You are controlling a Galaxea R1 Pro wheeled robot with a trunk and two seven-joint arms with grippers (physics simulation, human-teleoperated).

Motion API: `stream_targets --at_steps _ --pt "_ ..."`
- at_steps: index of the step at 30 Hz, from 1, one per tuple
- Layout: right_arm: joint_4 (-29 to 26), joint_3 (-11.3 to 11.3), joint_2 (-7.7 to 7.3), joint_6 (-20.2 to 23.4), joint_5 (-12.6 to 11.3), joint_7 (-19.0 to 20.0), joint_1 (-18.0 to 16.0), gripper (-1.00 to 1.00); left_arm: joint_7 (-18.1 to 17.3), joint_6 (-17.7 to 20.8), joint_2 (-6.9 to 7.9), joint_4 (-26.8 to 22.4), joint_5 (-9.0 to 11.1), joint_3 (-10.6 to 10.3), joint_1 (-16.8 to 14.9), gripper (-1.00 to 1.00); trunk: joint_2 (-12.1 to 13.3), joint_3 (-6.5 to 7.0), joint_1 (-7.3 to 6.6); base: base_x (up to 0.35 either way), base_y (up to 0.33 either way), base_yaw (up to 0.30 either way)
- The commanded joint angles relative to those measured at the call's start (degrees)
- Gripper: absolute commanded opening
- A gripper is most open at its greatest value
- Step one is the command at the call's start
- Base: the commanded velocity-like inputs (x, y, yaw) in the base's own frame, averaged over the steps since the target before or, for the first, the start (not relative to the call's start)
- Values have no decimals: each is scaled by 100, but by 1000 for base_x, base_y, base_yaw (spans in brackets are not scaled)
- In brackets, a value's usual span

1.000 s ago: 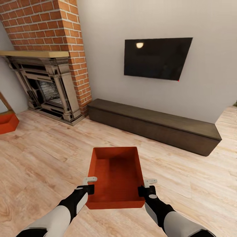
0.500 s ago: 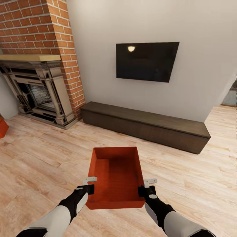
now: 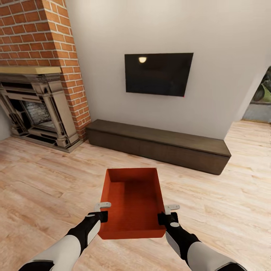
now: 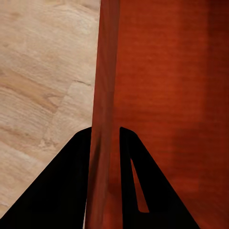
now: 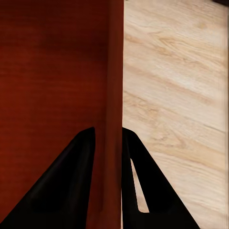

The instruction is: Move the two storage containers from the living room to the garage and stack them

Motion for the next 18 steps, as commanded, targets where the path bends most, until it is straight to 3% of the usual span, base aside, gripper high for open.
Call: stream_targets --at_steps 1,18 --pt "15 -17 24 -20 -125 4 -6 -100 45 32 -6 -30 -12 10 1 -100 -3 3 0 0 0 -121" --pt "15 -14 24 -20 -126 4 -6 -100 46 32 -6 -30 -12 9 2 -100 -3 149 0 0 0 -121"
